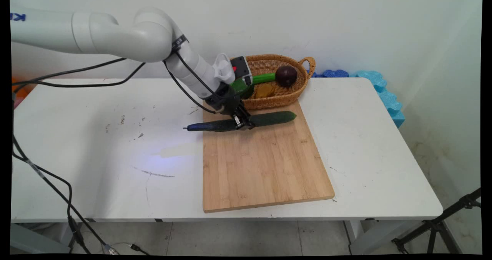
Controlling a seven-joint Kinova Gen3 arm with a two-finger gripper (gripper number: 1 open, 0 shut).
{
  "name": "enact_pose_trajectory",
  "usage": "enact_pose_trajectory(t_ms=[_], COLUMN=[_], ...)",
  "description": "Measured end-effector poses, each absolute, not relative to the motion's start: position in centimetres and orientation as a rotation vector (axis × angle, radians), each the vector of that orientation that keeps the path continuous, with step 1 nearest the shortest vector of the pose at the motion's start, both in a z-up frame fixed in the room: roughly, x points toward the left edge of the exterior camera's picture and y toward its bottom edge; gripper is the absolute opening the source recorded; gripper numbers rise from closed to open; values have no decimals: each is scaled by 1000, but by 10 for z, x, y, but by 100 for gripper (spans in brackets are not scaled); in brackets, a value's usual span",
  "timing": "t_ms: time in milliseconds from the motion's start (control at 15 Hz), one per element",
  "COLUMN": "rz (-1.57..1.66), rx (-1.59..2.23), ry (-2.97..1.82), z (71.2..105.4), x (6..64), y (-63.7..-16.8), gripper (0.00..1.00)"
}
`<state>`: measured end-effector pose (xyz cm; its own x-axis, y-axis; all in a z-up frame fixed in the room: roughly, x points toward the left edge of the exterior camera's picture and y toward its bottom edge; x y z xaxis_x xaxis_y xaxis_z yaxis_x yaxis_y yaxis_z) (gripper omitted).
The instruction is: Place the picked object on the cutting board
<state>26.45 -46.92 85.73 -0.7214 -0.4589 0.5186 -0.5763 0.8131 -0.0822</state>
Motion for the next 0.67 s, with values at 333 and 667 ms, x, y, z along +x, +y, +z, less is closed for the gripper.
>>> enact_pose_trajectory(t_ms=[333, 667], rz=[317, 326], rx=[745, 716], ry=[-2523, -2506], z=[846, 848], x=[256, 250], y=[-474, -477], gripper=[0, 100])
